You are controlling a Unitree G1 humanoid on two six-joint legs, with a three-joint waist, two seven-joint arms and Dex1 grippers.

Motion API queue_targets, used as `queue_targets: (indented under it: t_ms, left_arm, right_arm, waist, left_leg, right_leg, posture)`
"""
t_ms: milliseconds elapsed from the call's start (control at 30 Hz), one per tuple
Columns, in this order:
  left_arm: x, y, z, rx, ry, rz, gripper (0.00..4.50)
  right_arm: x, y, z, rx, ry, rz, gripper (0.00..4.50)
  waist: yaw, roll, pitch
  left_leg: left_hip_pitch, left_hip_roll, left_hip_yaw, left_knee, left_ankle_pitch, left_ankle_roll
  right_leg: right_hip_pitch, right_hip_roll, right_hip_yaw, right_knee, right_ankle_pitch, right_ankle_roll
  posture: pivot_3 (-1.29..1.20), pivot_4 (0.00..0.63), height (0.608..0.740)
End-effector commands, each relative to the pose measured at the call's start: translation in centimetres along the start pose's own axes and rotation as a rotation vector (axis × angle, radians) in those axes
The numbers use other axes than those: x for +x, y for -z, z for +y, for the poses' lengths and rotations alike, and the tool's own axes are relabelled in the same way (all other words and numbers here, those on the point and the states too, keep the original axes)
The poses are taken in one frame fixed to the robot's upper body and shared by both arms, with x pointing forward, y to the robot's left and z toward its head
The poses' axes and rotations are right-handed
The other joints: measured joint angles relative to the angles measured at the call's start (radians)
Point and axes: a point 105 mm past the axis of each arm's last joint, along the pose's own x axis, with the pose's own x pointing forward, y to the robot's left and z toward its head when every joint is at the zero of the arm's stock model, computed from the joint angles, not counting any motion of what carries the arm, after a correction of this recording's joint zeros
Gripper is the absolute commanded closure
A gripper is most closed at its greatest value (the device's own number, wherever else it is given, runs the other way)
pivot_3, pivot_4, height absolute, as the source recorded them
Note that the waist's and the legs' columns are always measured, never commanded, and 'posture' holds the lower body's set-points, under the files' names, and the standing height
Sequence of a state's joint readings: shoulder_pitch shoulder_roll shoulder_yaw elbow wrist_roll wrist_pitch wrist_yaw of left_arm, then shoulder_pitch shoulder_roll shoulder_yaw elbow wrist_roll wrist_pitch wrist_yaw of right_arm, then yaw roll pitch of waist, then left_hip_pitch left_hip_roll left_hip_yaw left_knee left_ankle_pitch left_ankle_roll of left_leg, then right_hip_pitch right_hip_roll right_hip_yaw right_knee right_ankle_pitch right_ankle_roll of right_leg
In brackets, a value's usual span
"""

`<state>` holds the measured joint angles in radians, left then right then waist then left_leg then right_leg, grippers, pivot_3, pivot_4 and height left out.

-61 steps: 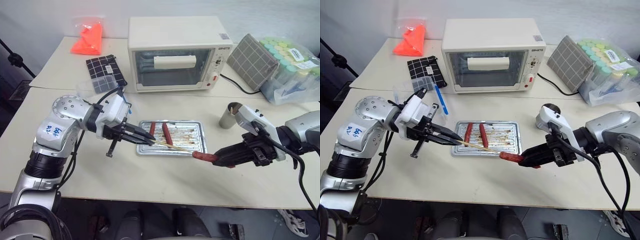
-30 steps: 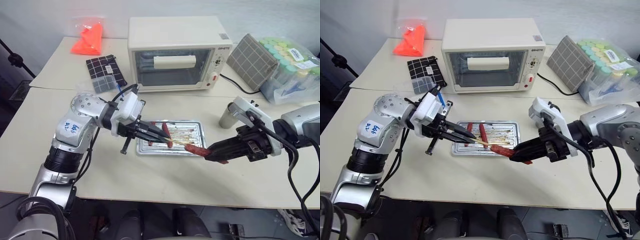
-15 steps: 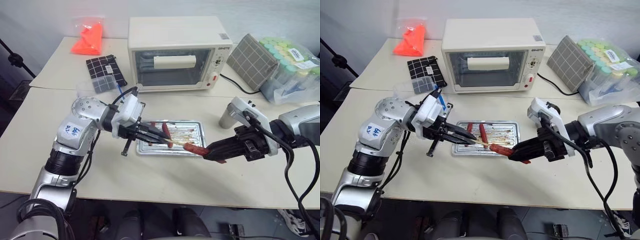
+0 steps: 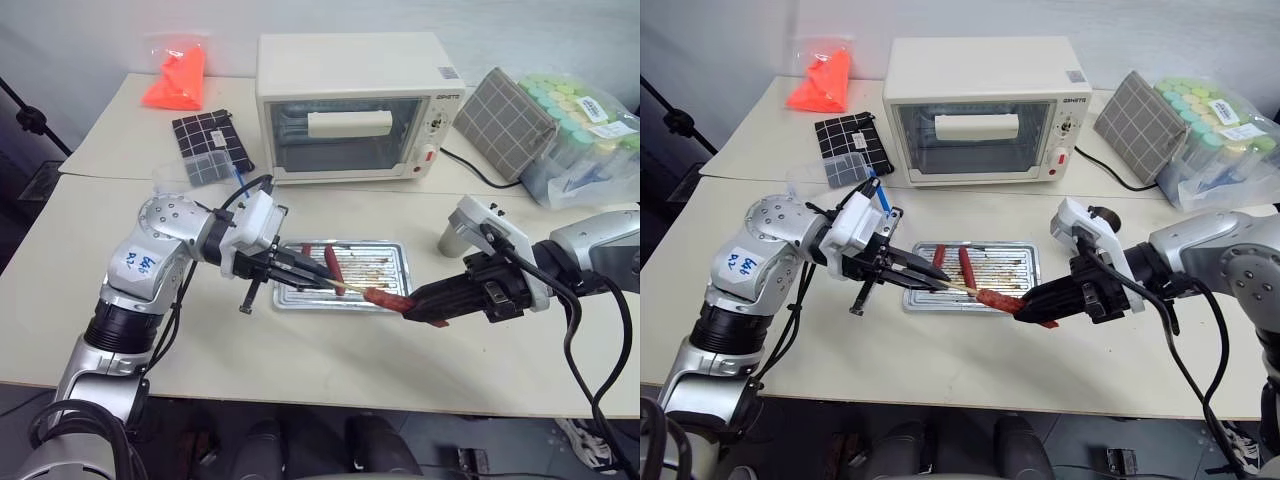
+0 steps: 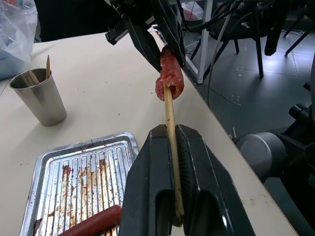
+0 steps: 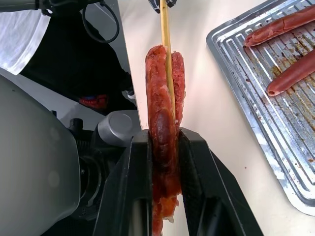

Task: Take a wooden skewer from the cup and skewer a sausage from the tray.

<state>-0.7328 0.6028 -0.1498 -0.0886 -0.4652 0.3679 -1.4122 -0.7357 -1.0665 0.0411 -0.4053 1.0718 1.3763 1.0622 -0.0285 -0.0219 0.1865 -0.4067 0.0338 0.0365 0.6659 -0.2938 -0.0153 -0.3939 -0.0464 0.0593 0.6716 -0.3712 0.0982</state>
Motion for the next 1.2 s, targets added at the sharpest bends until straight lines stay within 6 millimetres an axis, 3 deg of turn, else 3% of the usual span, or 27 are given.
queue_targets:
  t_ms: [33, 333, 467, 700, 833, 1033, 1200]
  left_arm:
    - [1.0, -0.7, -0.6, 0.041, 0.05, -0.027, 4.5]
    - [-0.1, 0.0, -0.1, 0.023, -0.035, -0.013, 4.5]
    - [-1.0, 0.4, 0.1, 0.005, -0.101, -0.005, 4.5]
    - [-5.3, 1.2, 1.2, -0.105, -0.473, -0.021, 4.5]
    - [-8.6, 2.0, 2.0, -0.198, -0.819, -0.039, 4.5]
    - [-15.1, 4.1, 2.7, -0.412, -1.477, -0.15, 4.5]
    - [-17.5, 5.7, 2.8, -0.529, -1.74, -0.231, 4.5]
  right_arm:
    - [-0.3, -0.9, 0.2, -0.042, 0.016, -0.015, 3.26]
    - [-0.8, -0.6, -0.9, -0.041, 0.103, -0.014, 0.97]
    - [-1.3, -1.0, -1.5, -0.062, 0.143, -0.029, 0.97]
    - [-3.4, -4.8, -1.2, -0.177, 0.213, -0.199, 0.97]
    - [-4.3, -6.9, -0.7, -0.273, 0.28, -0.323, 0.97]
    - [-3.7, -7.2, 0.2, -0.34, 0.321, -0.371, 0.97]
    - [-3.4, -7.3, 0.2, -0.346, 0.326, -0.383, 0.97]
  waist:
    - [0.0, 0.0, 0.0]
    - [0.0, 0.0, 0.0]
    - [0.0, 0.0, 0.0]
    - [-0.004, 0.0, 0.0]
    - [-0.002, 0.0, 0.0]
    - [0.001, 0.0, 0.0]
    - [0.003, -0.001, 0.0]
  left_leg:
    - [0.0, 0.0, 0.0, 0.0, 0.0, 0.0]
    - [0.0, 0.0, 0.0, 0.0, 0.0, 0.0]
    - [0.0, 0.0, 0.0, 0.0, 0.0, 0.0]
    - [0.0, 0.001, 0.0, 0.0, 0.0, 0.0]
    - [0.0, 0.001, 0.0, -0.001, 0.0, 0.001]
    - [-0.001, 0.001, -0.001, -0.001, -0.001, 0.001]
    - [-0.001, 0.0, -0.001, 0.0, 0.0, 0.001]
  right_leg:
    - [0.0, 0.0, 0.0, 0.0, 0.0, 0.0]
    - [0.0, 0.0, 0.0, 0.0, 0.0, 0.0]
    - [0.0, 0.0, 0.0, 0.0, 0.0, 0.0]
    - [-0.001, 0.0, 0.0, 0.0, 0.0, 0.0]
    - [0.0, -0.001, 0.0, 0.001, 0.0, 0.0]
    - [0.0, -0.001, -0.001, 0.002, 0.0, 0.001]
    - [0.0, -0.001, -0.001, 0.002, 0.0, 0.001]
  posture:
    - [0.0, 0.15, 0.74]
    - [0.0, 0.15, 0.74]
    - [0.0, 0.15, 0.74]
    - [0.0, 0.15, 0.74]
    - [0.0, 0.15, 0.74]
    - [0.0, 0.15, 0.74]
    - [0.0, 0.15, 0.74]
